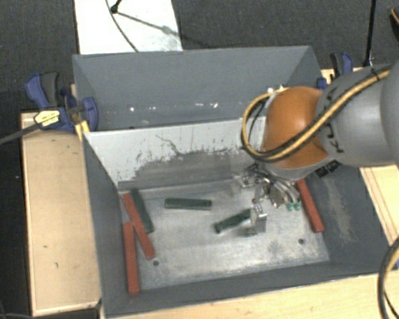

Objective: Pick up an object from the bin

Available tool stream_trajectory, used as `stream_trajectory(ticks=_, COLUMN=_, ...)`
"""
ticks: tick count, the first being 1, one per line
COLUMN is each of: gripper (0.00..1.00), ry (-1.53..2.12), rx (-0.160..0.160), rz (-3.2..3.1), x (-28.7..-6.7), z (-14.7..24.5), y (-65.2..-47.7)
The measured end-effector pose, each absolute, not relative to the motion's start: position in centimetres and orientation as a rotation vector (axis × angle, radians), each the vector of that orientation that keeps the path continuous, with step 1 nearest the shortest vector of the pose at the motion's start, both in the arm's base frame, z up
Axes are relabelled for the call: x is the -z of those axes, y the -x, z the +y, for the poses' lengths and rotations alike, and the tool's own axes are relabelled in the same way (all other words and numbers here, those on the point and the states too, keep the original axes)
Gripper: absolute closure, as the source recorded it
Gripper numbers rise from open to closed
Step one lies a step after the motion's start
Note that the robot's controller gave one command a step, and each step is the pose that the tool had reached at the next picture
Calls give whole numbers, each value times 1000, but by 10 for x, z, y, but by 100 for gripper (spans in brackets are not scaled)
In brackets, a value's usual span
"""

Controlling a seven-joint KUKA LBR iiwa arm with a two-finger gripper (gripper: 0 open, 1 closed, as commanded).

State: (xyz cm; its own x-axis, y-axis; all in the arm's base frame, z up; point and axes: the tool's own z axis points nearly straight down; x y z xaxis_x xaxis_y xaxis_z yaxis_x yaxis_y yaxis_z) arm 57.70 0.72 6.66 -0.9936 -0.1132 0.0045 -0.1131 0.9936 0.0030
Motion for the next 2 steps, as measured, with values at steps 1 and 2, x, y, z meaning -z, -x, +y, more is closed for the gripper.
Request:
stream_trajectory(ticks=1, gripper=100, ry=-174, rx=1, rz=-3140, x=-71, z=5, y=-579)
stream_trajectory(ticks=2, gripper=100, ry=-52, rx=0, rz=-3153, x=-208, z=-7, y=-581)
